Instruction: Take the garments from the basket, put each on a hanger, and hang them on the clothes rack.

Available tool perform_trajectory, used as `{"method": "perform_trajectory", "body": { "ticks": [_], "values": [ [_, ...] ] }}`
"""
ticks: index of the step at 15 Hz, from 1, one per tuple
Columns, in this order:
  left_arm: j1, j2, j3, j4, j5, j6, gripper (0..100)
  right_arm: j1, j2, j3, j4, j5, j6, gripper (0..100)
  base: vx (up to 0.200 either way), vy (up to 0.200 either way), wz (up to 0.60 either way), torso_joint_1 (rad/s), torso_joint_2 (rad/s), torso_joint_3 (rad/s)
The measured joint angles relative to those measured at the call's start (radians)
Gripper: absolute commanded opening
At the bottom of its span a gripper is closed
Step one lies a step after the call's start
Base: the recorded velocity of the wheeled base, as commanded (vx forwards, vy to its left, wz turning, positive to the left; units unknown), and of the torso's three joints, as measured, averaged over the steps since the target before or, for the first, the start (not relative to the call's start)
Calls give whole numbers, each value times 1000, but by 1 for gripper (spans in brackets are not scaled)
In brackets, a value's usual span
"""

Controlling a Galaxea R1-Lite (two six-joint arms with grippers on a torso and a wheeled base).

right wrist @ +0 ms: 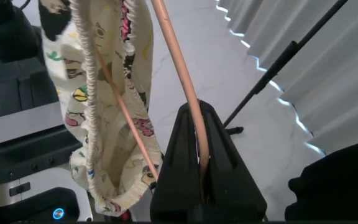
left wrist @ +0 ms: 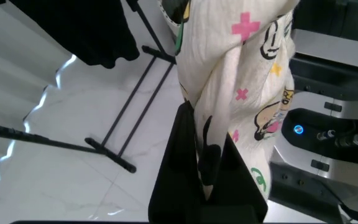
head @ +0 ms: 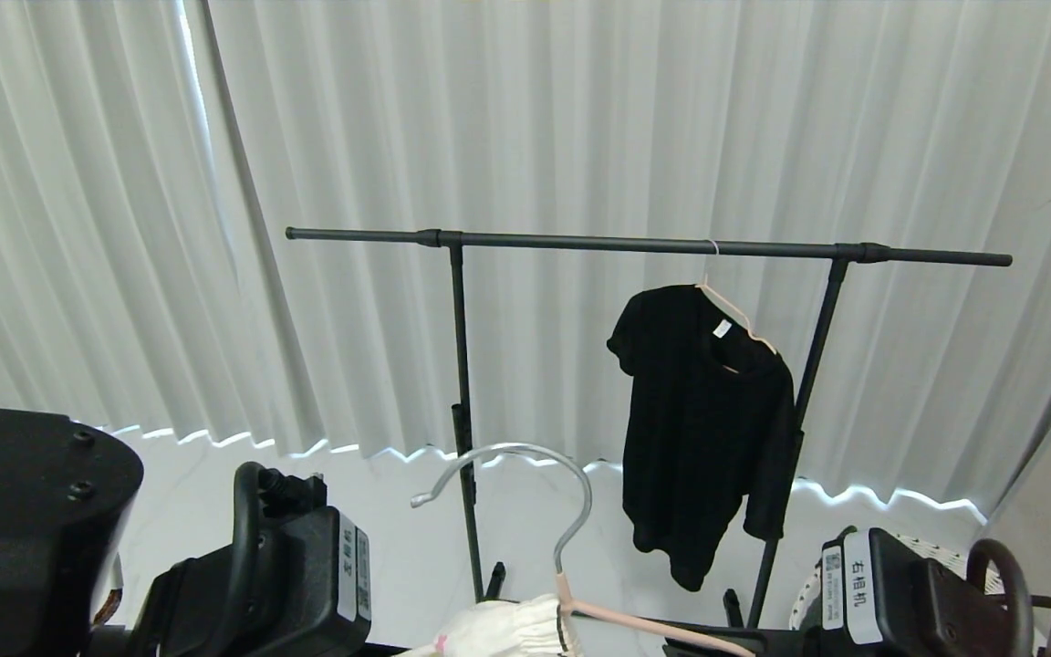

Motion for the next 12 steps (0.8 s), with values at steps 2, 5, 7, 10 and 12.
{"method": "perform_trajectory", "body": {
  "ticks": [2,5,7,10,12],
  "values": [
    [0,0,2,1,0,-2,0,0,-1,-1,-4,-11,-2,100,0,0,0,0,0,0],
    [4,0,3,1,2,-6,0,0,-4,1,-1,-65,-6,100,0,0,0,0,0,0],
    [21,-1,19,1,12,-7,0,-2,-6,3,0,-129,-8,100,0,0,0,0,0,0],
    [91,-12,62,1,74,-7,0,-21,-15,3,0,-165,-8,100,0,0,0,0,0,0],
    [157,-12,74,1,105,-17,0,-27,-16,1,1,-145,-6,100,0,0,0,0,0,0]
  ]
}}
